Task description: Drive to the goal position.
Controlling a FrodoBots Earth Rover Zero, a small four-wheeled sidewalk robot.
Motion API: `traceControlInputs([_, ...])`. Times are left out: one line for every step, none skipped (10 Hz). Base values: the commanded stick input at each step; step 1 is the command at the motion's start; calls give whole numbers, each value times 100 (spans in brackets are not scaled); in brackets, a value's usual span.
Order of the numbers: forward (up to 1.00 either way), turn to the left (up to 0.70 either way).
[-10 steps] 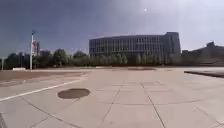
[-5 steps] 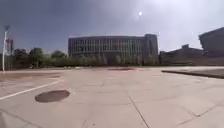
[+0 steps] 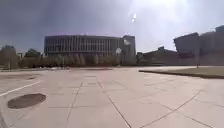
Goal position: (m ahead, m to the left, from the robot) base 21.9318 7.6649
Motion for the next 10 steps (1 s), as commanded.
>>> traceControlInputs([0,-70])
traceControlInputs([0,-70])
traceControlInputs([0,-70])
traceControlInputs([0,-70])
traceControlInputs([0,-70])
traceControlInputs([0,-70])
traceControlInputs([0,-70])
traceControlInputs([11,-63])
traceControlInputs([58,-34])
traceControlInputs([70,-25])
